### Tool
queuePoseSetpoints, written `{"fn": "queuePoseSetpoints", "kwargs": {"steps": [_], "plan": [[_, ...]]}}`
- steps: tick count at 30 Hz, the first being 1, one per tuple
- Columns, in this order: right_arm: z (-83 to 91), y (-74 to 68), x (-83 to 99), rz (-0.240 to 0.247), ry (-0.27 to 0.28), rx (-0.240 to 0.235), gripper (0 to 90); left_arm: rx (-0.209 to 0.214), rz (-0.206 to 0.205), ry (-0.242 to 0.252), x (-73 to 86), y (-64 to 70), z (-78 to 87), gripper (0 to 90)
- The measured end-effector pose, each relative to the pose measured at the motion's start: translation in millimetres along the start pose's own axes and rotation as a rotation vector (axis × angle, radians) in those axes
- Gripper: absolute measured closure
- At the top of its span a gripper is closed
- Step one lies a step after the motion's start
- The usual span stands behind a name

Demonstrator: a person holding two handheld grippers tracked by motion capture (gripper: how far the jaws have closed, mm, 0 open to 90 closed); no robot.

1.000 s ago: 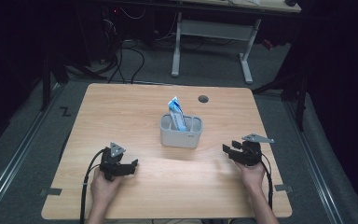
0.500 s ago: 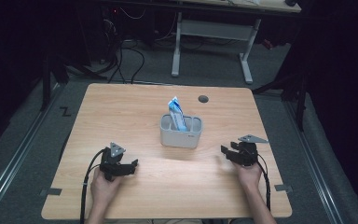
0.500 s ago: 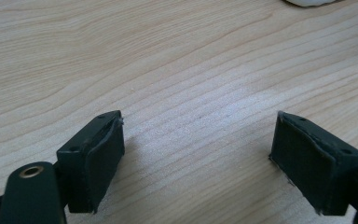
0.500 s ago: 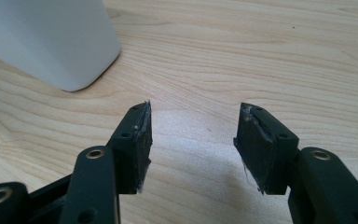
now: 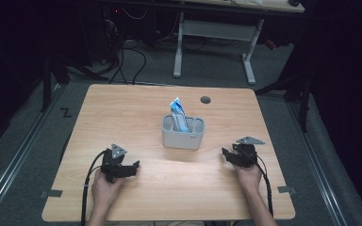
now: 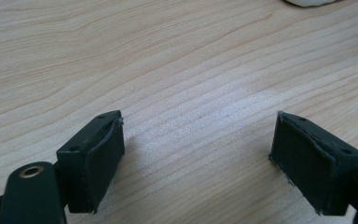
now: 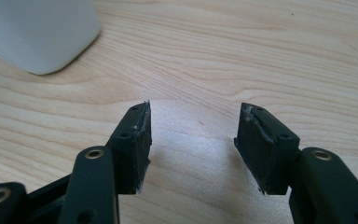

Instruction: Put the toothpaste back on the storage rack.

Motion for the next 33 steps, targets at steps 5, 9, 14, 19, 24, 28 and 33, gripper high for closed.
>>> {"fn": "queuePoseSetpoints", "kwargs": {"steps": [5,9,14,19,24,28,33], "plan": [[-1.9,1.3,1.1,0.006,-0.008,0.016,44.9,0.000,0.000,0.000,0.0,0.0,0.0,17.4],[-3.6,0.0,2.1,0.015,-0.014,0.023,44.9,0.000,0.000,0.000,0.1,0.0,0.1,17.4],[-4.1,0.5,1.7,0.023,-0.015,0.034,44.4,0.000,0.000,0.000,0.2,0.0,0.2,17.4],[-5.1,3.3,1.3,0.033,-0.019,0.039,41.2,0.000,0.000,0.000,0.2,0.1,0.2,17.4],[-6.1,4.1,0.5,0.025,-0.020,0.050,38.3,0.000,0.000,0.000,0.2,0.1,0.2,17.4],[-6.2,4.3,0.5,0.019,-0.022,0.057,37.6,0.000,0.000,0.000,0.1,0.1,0.1,17.4],[-6.2,4.3,0.5,0.016,-0.023,0.056,37.5,0.001,0.002,0.001,0.1,0.0,0.1,17.6]]}}
Point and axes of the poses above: each handheld gripper's, and its own axes: z roughly backward along the jaws, x roughly out of its underside, y roughly to its right, the point moved 5 cm from there along -z, roughly forward along the jaws, and after that the axes turned 2 degrees about -z, right-handed, at the moved point
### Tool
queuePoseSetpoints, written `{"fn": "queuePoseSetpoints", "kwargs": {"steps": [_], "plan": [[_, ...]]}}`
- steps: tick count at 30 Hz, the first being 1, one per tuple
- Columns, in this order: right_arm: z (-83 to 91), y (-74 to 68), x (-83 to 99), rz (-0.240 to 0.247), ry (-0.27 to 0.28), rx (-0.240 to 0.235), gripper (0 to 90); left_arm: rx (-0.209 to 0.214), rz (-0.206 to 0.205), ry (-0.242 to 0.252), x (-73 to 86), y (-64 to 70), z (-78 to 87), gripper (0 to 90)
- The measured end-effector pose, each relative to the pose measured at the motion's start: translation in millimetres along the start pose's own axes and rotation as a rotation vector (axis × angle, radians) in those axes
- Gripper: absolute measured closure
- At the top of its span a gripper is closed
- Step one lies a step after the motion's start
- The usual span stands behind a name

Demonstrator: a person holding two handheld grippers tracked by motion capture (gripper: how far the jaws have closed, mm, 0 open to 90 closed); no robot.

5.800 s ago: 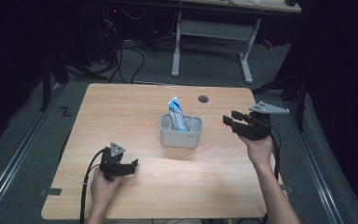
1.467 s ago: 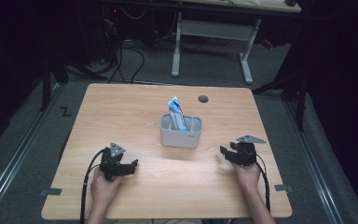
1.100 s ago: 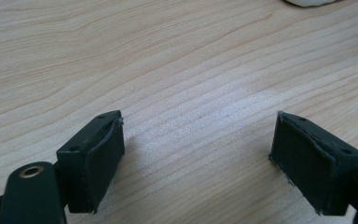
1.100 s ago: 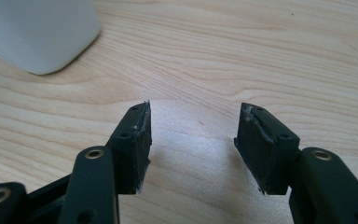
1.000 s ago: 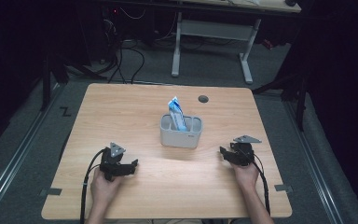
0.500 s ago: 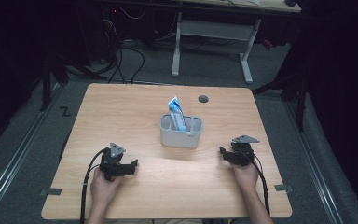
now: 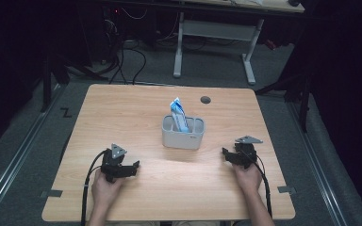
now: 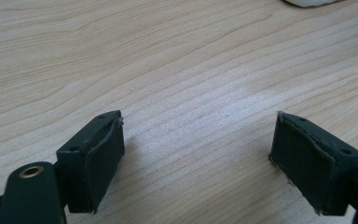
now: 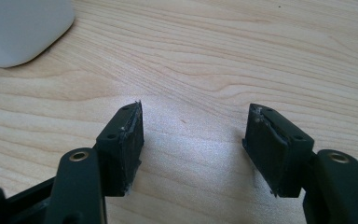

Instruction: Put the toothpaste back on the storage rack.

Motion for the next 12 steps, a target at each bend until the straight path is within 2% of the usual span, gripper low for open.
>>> {"fn": "queuePoseSetpoints", "kwargs": {"steps": [12], "plan": [[0.1,-0.2,0.1,0.002,0.002,0.005,37.8,0.001,0.003,0.001,-0.1,-0.2,0.0,17.6]]}}
Point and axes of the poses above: each handheld gripper's, and its own axes: z roughly backward along the jaws, x roughly out of its underside, y roughly to its right, the point moved 5 cm from there along -z, roughly forward along the jaws, and after that the axes turned 2 degrees about -z, right-handed, at the moved point
